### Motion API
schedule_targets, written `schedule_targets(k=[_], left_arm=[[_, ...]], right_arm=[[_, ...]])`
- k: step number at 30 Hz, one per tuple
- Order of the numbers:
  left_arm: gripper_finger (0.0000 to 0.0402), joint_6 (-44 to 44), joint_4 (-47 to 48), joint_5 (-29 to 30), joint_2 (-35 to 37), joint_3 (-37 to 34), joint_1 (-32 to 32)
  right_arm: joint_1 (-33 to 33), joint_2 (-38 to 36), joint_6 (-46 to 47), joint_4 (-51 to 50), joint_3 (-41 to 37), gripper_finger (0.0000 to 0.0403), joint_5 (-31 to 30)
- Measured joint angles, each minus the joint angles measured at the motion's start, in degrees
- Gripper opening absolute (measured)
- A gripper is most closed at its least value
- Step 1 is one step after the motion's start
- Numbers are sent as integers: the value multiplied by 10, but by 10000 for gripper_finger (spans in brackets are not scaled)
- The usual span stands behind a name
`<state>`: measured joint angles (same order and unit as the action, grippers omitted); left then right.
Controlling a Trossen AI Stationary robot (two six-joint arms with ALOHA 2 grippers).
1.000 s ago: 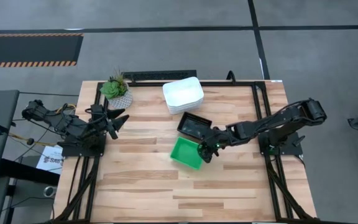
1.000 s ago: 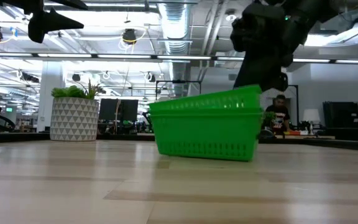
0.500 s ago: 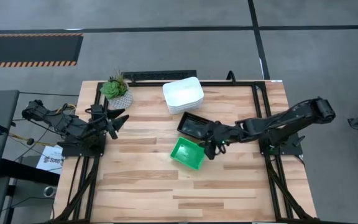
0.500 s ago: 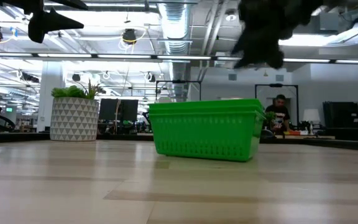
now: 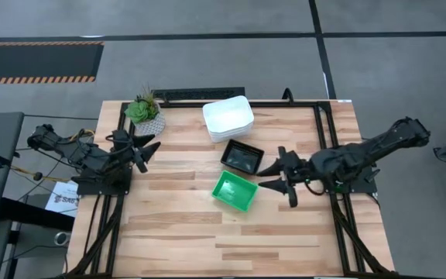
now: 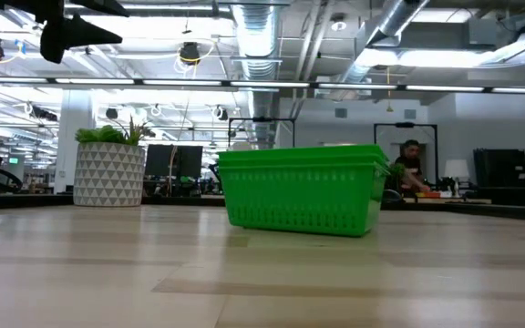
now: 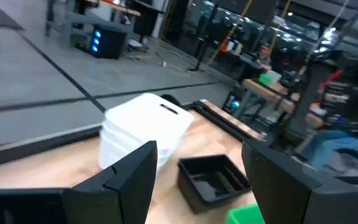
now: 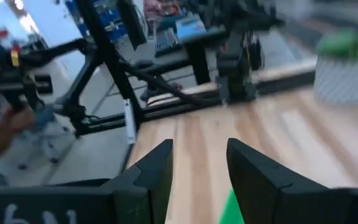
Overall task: Stack baskets by color
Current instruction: Return to Home Position
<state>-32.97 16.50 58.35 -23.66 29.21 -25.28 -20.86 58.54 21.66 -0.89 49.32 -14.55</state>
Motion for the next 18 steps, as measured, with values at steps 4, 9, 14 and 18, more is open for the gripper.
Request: schedule_targets(k=[4, 9, 14, 18], left_arm=[[224, 47, -19, 4, 1, 0, 1], [224, 93, -28, -41, 27, 0, 23], [224, 109, -9, -73, 83, 0, 56], [224, 109, 33, -74, 127, 0, 74]], right_arm=[[-6, -22, -128, 6, 0, 177, 12], [37, -98, -181, 25, -30, 175, 117], [101, -207, -150, 72, -142, 171, 117], [136, -276, -119, 144, -246, 171, 117]])
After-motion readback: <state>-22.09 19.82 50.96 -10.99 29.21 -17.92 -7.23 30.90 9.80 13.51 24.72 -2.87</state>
